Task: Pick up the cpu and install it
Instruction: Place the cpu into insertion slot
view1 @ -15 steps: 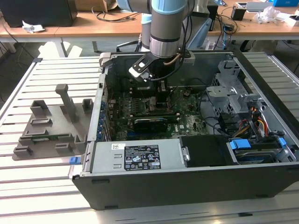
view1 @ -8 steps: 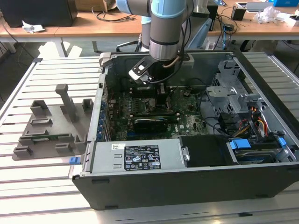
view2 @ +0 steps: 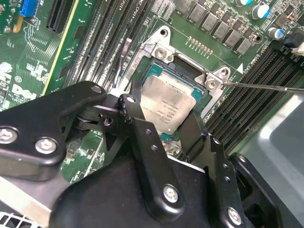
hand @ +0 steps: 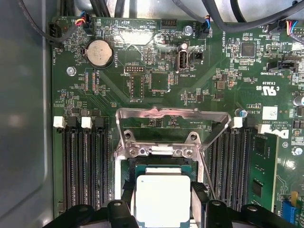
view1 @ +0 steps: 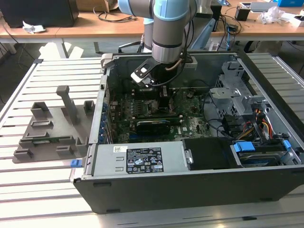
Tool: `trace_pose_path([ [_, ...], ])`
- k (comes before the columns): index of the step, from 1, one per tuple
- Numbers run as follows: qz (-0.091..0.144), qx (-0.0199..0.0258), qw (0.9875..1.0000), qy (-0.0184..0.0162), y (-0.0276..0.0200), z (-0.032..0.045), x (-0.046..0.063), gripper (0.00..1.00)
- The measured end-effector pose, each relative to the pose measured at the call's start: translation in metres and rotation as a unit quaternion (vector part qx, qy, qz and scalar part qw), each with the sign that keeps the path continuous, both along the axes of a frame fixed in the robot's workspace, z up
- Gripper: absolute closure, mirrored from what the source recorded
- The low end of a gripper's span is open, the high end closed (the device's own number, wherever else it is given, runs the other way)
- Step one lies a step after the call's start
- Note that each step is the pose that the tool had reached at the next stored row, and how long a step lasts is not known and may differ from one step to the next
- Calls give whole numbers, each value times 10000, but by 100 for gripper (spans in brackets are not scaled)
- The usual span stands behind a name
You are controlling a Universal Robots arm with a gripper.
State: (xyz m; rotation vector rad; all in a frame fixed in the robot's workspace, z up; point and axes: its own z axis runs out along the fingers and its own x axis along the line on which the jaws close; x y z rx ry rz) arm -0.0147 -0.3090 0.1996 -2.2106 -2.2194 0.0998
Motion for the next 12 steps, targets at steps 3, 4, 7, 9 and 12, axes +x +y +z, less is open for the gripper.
trace_pose_path([
  [3,-1,0,10000,0,23,-13,0,45],
  [4,0,0,10000,0,23,-13,0,45],
  [7,0,0,10000,0,24,-14,0,45],
  [9,0,0,10000,0,24,-14,0,45],
  [12,-1,0,10000,0,25,-15,0,45],
])
